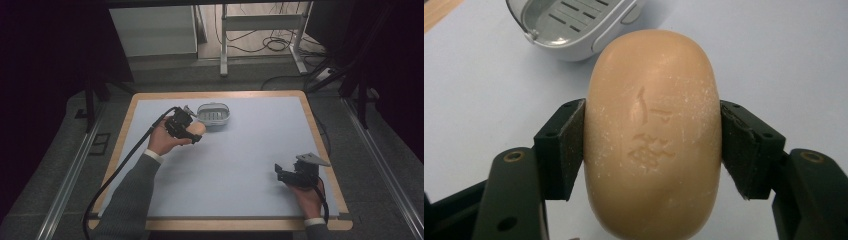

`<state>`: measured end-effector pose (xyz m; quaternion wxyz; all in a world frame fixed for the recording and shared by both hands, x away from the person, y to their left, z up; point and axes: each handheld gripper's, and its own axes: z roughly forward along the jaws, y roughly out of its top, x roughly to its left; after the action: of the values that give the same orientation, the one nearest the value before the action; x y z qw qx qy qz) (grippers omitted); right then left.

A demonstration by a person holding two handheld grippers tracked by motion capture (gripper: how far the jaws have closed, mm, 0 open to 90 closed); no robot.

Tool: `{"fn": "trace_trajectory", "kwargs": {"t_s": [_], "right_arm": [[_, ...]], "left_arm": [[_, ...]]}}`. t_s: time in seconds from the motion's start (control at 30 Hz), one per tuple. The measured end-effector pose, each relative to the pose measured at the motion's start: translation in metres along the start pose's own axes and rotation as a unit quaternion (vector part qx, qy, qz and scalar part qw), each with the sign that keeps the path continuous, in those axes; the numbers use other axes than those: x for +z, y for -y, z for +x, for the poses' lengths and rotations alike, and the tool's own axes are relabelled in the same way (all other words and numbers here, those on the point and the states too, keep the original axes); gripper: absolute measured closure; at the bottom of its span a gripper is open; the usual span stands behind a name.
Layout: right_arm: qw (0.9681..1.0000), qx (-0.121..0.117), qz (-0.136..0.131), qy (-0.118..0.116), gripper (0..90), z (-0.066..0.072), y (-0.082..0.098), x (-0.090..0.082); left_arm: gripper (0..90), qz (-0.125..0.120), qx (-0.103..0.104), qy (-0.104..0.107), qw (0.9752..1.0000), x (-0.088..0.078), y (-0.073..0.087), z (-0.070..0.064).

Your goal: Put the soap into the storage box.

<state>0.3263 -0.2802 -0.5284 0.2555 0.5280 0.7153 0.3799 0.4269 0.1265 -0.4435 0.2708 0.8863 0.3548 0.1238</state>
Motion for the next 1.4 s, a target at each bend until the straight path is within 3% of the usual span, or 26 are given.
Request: {"fn": "trace_trajectory", "kwargs": {"t_s": [0.13, 0.37, 1.07, 1.4], "right_arm": [[1.0000, 0.001, 0.000, 0.000, 7.7, 0.000, 0.000, 0.000], [1.0000, 0.002, 0.000, 0.000, 7.7, 0.000, 0.000, 0.000], [1.0000, 0.000, 0.001, 0.000, 7.6, 0.000, 0.000, 0.000], [1.0000, 0.002, 0.005, 0.001, 7.6, 0.000, 0.000, 0.001]], "left_arm": [[32.7, 0.000, 0.002, 0.009, 1.0000, 0.001, -0.006, 0.002], [32.7, 0.004, 0.009, 0.002, 1.0000, 0.003, -0.018, 0.006], [32.7, 0.008, 0.009, 0.003, 0.9999, 0.014, -0.033, 0.012], [32.7, 0.013, 0.023, 0.008, 0.9996, 0.023, -0.048, 0.017]]}}
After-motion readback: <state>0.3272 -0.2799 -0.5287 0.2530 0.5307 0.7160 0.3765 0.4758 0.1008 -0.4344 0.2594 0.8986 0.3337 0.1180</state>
